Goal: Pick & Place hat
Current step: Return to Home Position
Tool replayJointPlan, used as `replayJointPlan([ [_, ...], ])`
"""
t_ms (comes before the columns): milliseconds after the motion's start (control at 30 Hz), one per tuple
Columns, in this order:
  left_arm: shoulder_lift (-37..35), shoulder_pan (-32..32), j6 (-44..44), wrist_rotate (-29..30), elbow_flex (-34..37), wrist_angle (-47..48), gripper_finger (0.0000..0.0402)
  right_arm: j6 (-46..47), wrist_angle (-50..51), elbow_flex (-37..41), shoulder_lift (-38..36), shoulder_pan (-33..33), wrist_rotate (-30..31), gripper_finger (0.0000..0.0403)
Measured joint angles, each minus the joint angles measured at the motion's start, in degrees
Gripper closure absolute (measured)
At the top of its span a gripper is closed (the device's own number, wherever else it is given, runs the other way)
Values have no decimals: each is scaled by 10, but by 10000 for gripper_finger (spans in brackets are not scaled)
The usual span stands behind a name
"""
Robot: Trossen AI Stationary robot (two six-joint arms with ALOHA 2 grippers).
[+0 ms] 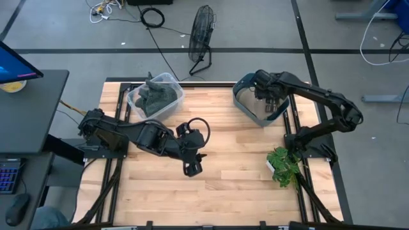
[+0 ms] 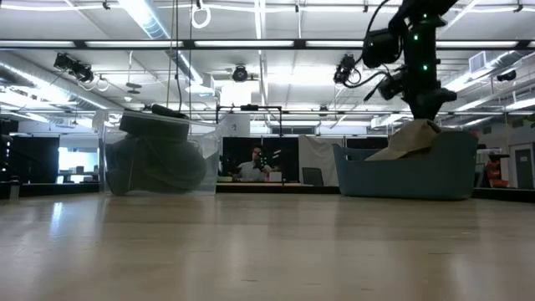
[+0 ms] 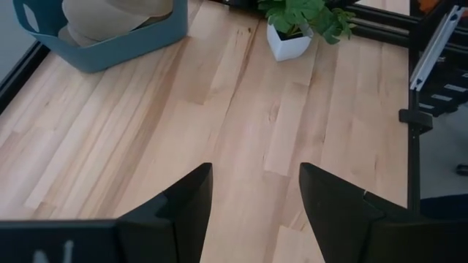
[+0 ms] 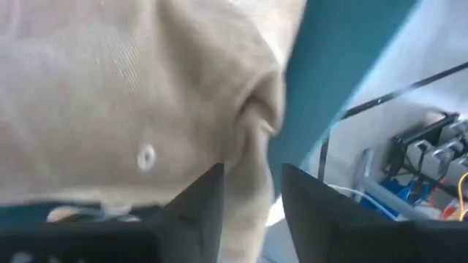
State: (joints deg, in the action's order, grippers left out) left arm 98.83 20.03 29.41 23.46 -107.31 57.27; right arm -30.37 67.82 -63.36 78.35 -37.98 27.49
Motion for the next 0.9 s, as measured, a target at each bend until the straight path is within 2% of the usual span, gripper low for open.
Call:
replayJointPlan([
  [133, 0, 0, 0, 0, 0, -1, 193, 27, 67, -69, 0, 14, -3, 243],
  [267, 0, 0, -1, 0, 0, -1, 193, 54, 111, -155, 0, 43, -41, 239],
  [433, -8, 0, 0, 12, 0, -1, 193, 107, 124, -265, -15, 89, -159, 247],
  [667, -66, -1, -2, 69, 0, 2, 193, 213, 105, -372, -51, 173, -385, 267],
  [767, -94, 0, -28, 75, 0, 0, 193, 271, 76, -391, -69, 206, -427, 279],
  [900, -126, 6, -31, 102, 0, -2, 193, 296, 29, -394, -94, 246, -436, 293],
])
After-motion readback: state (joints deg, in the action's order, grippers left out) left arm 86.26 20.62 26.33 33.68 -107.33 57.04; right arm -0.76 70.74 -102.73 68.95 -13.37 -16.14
